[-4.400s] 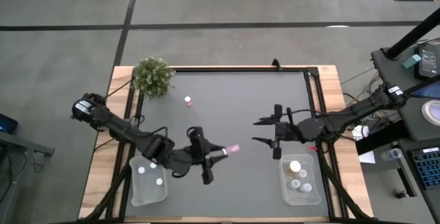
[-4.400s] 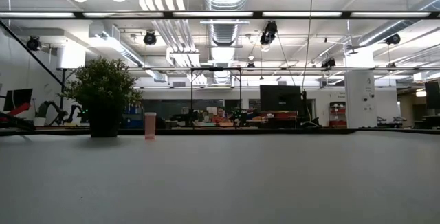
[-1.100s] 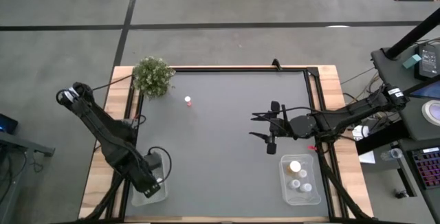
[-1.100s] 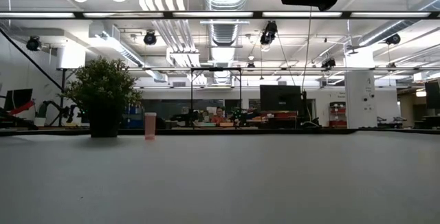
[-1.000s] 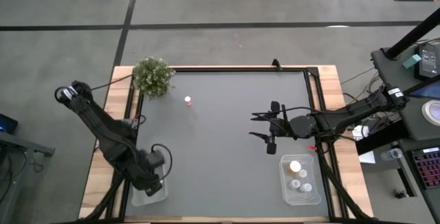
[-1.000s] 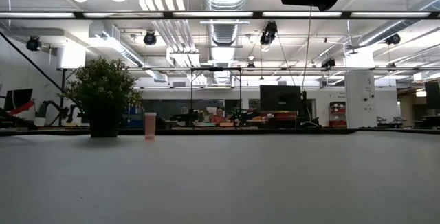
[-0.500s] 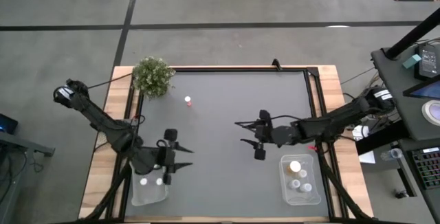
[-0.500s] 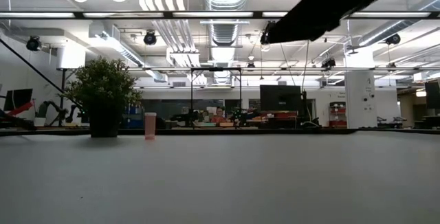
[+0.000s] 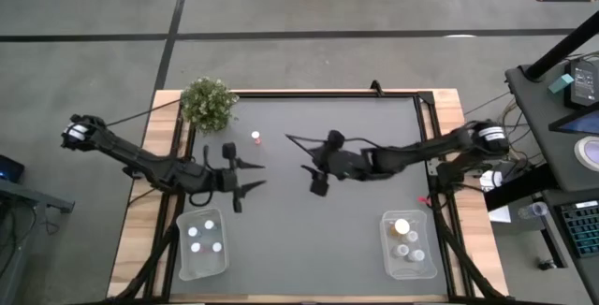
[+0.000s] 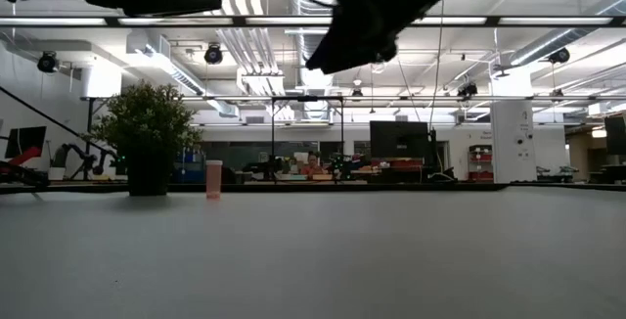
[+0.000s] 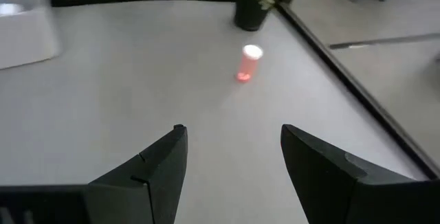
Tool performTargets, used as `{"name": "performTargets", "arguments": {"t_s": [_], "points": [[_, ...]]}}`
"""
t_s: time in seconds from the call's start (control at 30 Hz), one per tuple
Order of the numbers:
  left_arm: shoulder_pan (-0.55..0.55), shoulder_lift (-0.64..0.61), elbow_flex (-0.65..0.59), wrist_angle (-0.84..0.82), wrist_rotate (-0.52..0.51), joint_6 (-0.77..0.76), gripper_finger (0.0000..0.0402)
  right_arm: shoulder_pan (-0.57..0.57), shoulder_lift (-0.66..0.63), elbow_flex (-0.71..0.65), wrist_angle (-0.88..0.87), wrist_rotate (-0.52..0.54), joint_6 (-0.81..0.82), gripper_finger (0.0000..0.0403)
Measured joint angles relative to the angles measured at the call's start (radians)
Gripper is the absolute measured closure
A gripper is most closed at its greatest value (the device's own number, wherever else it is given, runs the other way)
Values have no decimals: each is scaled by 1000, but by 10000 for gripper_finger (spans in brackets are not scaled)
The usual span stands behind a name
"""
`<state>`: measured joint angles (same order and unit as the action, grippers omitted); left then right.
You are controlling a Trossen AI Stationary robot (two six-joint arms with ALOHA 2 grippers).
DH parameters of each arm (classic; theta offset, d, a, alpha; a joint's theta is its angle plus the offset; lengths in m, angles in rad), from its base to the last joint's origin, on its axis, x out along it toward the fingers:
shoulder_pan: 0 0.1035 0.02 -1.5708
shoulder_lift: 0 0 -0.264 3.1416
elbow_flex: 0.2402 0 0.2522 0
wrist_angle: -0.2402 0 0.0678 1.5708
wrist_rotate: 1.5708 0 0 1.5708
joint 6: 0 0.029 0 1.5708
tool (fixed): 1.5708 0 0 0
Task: Pick and place medicine bottles into bin by pill shape (circle, oval)
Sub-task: Put the orange tablet bottle into the gray bin
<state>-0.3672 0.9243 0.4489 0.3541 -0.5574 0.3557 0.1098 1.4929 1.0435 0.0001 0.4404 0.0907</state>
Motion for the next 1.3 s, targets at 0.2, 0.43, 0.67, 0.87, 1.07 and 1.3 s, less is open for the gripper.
{"name": "performTargets", "arguments": {"t_s": [0.2,0.43,0.67,0.87,1.07,1.3], "points": [[19,-123,-54,1,-36,32,235,-107,146,163,-47,-5,-55,179],[17,-239,-95,4,-37,35,235,-210,360,363,-47,-148,-134,179],[17,-292,-119,4,-37,43,235,-254,550,555,-47,-165,-199,179],[17,-308,-119,4,-37,43,235,-290,681,695,-46,-191,-214,179],[17,-305,-119,5,-37,43,235,-322,768,796,-48,-214,-199,179],[17,-305,-117,4,-37,43,235,-335,851,895,-52,-316,-152,179]]}}
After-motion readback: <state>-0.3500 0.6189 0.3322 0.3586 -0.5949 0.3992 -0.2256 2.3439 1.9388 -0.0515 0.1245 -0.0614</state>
